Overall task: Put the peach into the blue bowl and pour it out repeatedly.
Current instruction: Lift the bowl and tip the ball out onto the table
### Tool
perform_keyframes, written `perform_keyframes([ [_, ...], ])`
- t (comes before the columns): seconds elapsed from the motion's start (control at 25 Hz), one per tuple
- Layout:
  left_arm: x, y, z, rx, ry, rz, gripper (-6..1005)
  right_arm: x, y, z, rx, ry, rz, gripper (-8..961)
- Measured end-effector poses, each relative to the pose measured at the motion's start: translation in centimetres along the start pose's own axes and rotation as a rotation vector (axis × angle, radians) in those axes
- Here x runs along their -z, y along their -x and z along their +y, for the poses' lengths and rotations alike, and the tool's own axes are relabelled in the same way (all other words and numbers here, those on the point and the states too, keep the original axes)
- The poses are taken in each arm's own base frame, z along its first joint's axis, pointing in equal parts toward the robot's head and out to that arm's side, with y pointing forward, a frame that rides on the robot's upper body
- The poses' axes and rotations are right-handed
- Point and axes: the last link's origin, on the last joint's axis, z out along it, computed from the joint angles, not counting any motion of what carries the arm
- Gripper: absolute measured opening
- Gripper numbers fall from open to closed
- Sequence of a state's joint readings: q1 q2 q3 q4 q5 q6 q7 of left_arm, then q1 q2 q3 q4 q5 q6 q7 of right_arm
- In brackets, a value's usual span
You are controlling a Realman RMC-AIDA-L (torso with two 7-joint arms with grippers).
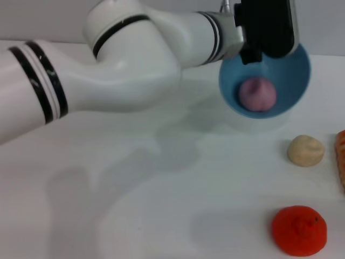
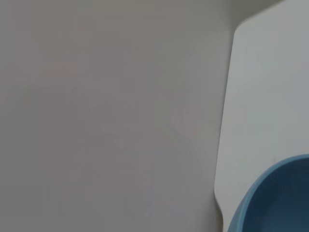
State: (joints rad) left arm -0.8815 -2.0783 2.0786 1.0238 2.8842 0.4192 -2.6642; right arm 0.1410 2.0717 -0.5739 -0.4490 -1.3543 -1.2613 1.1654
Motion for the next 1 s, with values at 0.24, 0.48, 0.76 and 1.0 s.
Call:
perform_keyframes([
  [0.24, 0.5, -0.7, 2.4, -0.24, -0.022, 0.123, -2, -0.3, 0.1, 0.1, -0.001, 0.005, -0.003, 791],
  [0.48, 1.1, -1.0, 4.4, -0.431, -0.054, 0.209, -1, -0.7, 0.3, 0.2, 0.002, 0.007, -0.005, 791],
  [0.76, 2.0, -0.9, 4.9, -0.596, -0.151, 0.281, 0, -1.1, 0.4, 0.2, 0.005, 0.009, -0.005, 791],
  [1.0, 2.5, -0.3, 6.0, -0.715, -0.189, 0.296, -1, -1.5, 0.5, 0.3, 0.006, 0.011, -0.006, 790],
])
